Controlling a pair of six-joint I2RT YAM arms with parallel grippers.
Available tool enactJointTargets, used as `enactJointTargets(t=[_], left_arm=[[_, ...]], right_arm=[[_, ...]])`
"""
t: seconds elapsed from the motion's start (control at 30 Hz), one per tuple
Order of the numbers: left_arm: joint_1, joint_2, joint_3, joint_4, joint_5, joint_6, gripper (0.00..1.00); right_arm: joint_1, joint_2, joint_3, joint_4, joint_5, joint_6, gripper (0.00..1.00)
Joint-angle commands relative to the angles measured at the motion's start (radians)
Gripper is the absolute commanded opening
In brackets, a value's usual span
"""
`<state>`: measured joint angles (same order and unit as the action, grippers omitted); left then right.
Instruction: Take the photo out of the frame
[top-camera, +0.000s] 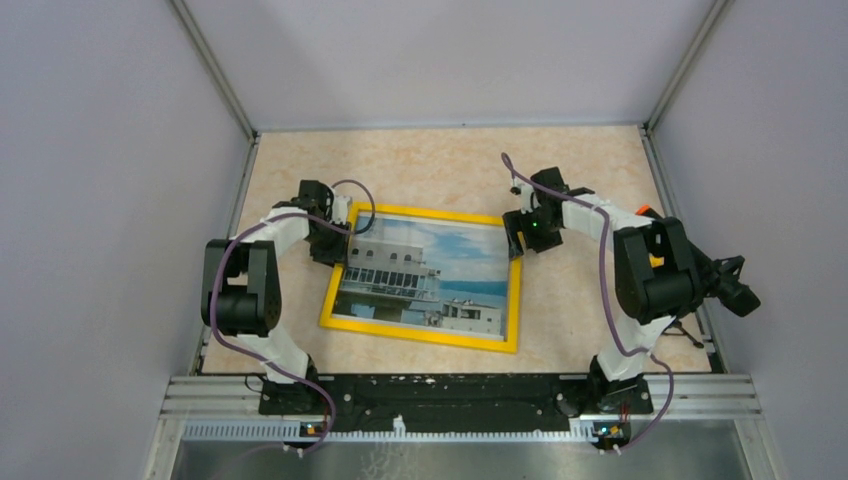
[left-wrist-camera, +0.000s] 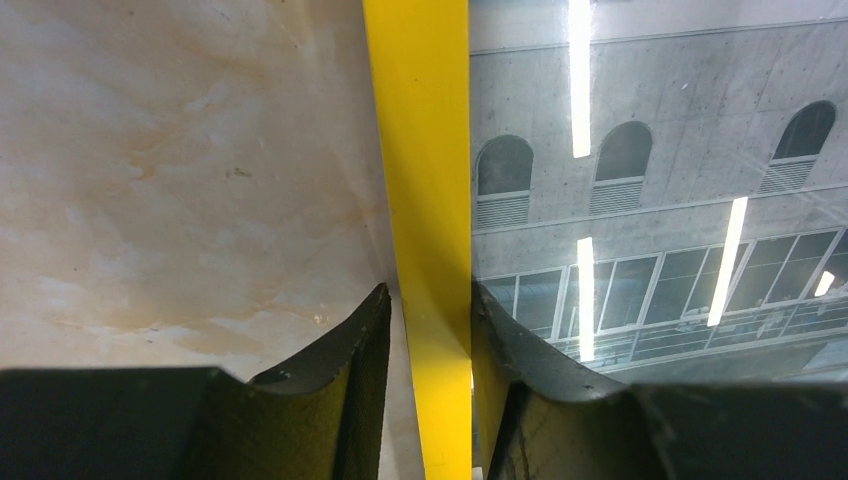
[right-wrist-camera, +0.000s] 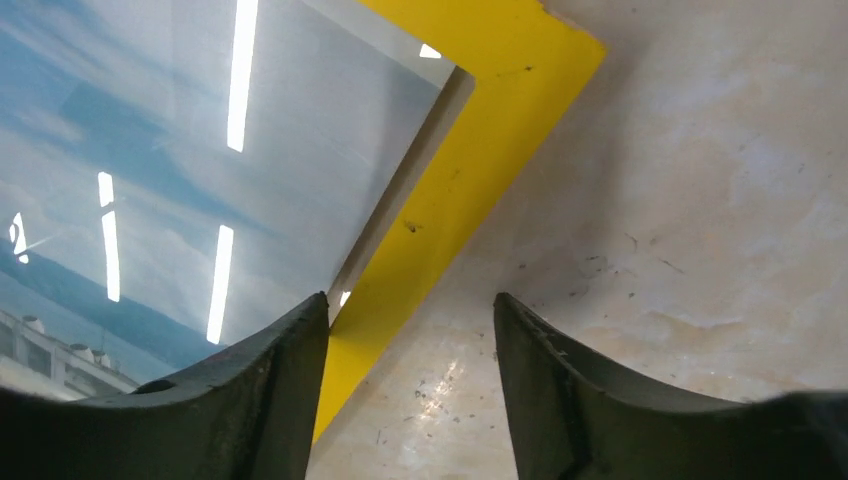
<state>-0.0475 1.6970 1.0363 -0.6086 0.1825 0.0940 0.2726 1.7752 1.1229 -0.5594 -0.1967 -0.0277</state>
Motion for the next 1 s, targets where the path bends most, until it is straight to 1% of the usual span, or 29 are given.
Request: enactJointTargets(t=[0.0,0.1,0.17,0.3,0.37,0.4,0.47,0.53,0.63,0.7,0.83,0.97], left_arm=[[0.001,-0.027,-0.01,0.004,0.02,-0.027,0.37],[0.001,-0.005,-0.01,0.027,0.069,-0.046,0.35],[-0.001,0.014,-0.004,0.035,0.099,-0.058,0.34],[-0.002,0.03,0.014,0.038,0.135,-0.075,0.34],[-0.002,0.012,0.023,0.045,0.145,-0.081,0.37],[-0.002,-0.006,0.025,0.052,0.146,-0.08,0.4],[-0.002,-0.043,0.029,0.06,0.141,-0.073,0.48],[-0.002,-0.077,0.031,0.052,0.115,-0.062,0.56],[0.0,-0.109,0.032,0.028,0.078,-0.044,0.64],[0.0,-0.121,0.027,0.011,0.066,-0.037,0.66],[0.0,-0.126,-0.005,0.005,0.049,-0.031,0.66],[-0.001,-0.116,-0.029,0.017,0.045,-0.025,0.63]], right_arm=[[0.002,0.023,-0.016,-0.053,-0.016,-0.022,0.54],[-0.001,0.089,0.06,-0.045,0.004,-0.02,0.4],[-0.004,0.135,0.126,-0.04,0.024,-0.032,0.36],[-0.007,0.208,0.244,-0.06,0.05,-0.051,0.34],[-0.008,0.22,0.275,-0.067,0.063,-0.056,0.34],[-0.009,0.221,0.288,-0.068,0.069,-0.058,0.36],[-0.012,0.214,0.311,-0.079,0.075,-0.057,0.49],[-0.015,0.192,0.324,-0.1,0.069,-0.054,0.59],[-0.015,0.134,0.304,-0.137,0.031,-0.04,0.69],[-0.015,0.076,0.251,-0.153,0.001,-0.029,0.71],[-0.013,0.01,0.141,-0.16,-0.076,0.004,0.71],[0.0,-0.002,0.07,-0.127,-0.096,0.017,0.66]])
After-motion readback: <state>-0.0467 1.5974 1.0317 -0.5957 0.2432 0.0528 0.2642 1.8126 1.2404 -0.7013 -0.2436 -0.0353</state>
